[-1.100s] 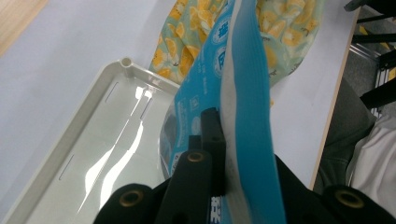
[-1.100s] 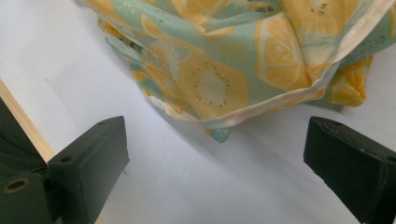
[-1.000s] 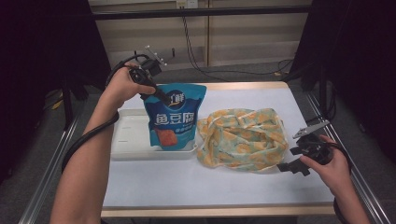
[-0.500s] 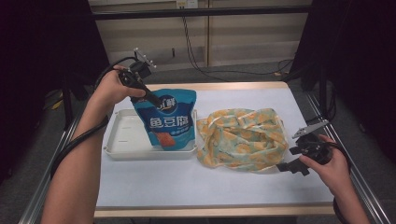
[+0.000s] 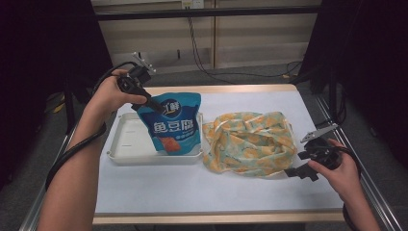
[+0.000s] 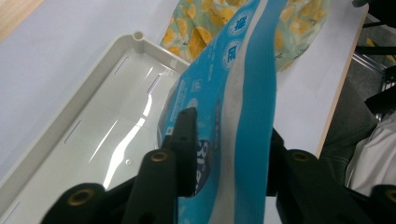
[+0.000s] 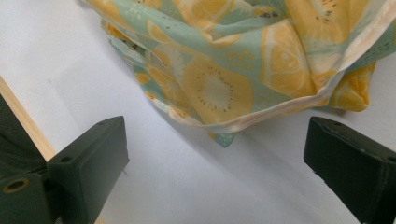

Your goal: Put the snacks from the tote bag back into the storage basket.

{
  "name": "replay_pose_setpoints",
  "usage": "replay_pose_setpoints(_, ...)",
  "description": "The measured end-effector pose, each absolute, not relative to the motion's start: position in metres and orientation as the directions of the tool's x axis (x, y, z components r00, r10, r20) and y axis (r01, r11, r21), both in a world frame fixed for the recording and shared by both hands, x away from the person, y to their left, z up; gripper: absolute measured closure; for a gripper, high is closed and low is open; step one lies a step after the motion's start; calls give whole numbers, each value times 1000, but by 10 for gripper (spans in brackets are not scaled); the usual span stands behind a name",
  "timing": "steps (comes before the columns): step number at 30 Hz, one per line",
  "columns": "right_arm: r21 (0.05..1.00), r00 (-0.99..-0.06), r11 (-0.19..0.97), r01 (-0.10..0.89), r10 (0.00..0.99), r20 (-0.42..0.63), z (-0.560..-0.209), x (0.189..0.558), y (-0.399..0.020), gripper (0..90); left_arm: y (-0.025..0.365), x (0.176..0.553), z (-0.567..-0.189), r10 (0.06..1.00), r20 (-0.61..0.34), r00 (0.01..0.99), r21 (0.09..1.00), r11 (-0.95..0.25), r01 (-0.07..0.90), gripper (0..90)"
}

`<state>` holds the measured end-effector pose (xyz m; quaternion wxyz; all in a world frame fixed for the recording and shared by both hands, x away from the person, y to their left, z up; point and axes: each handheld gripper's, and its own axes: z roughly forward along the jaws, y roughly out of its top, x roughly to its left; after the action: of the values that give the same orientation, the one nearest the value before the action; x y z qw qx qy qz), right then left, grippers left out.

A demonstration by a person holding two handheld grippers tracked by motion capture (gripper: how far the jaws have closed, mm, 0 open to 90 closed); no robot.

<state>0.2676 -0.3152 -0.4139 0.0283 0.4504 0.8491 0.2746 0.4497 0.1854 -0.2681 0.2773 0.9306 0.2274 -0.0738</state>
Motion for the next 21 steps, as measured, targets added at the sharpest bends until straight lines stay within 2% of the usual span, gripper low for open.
replay_pose_setpoints(1,493,-593,443,749,780,200,-414,268,-315,59,187,451,-268,356,-246,901,466,-772,432,643)
replay_pose_setpoints(3,494,-595,445,747,778,199,-414,268,-315,59,188,448,-268,379,-262,887,463,-758,460,602)
replay_pose_setpoints(4,493,-595,445,747,779,198,-414,268,-315,59,189,450,-268,367,-251,896,450,-775,443,580)
replay_pose_setpoints(6,493,-595,446,747,779,197,-414,268,-315,59,191,447,-269,398,-268,877,460,-748,479,528)
replay_pose_setpoints(8,491,-599,449,746,775,201,-414,267,-315,57,194,446,-267,404,-240,883,460,-753,469,456)
replay_pose_setpoints(9,489,-597,449,748,777,199,-414,267,-315,56,194,443,-267,436,-258,862,469,-724,506,429)
replay_pose_setpoints(11,485,-594,451,749,781,191,-414,266,-316,60,198,443,-265,417,-224,881,458,-753,473,389)
replay_pose_setpoints(12,492,-596,448,746,780,193,-414,266,-316,60,197,439,-267,446,-243,861,475,-720,507,365)
replay_pose_setpoints(13,492,-594,447,747,781,194,-413,266,-316,59,200,442,-265,418,-217,882,451,-759,470,359)
replay_pose_setpoints(14,493,-590,441,750,782,199,-413,265,-316,56,200,438,-266,455,-229,860,471,-722,508,343)
replay_pose_setpoints(15,495,-594,444,747,781,196,-412,265,-316,56,203,441,-265,424,-207,882,456,-756,470,335)
replay_pose_setpoints(16,493,-591,442,749,783,196,-412,265,-316,57,202,438,-265,466,-227,855,474,-714,515,335)
replay_pose_setpoints(17,493,-590,441,750,784,196,-412,265,-316,57,205,440,-264,432,-206,878,456,-751,477,325)
replay_pose_setpoints(19,492,-598,452,744,779,189,-413,264,-316,57,204,436,-267,466,-225,856,474,-715,514,310)
replay_pose_setpoints(21,497,-601,452,741,776,189,-414,264,-317,57,208,438,-267,440,-203,875,456,-748,482,281)
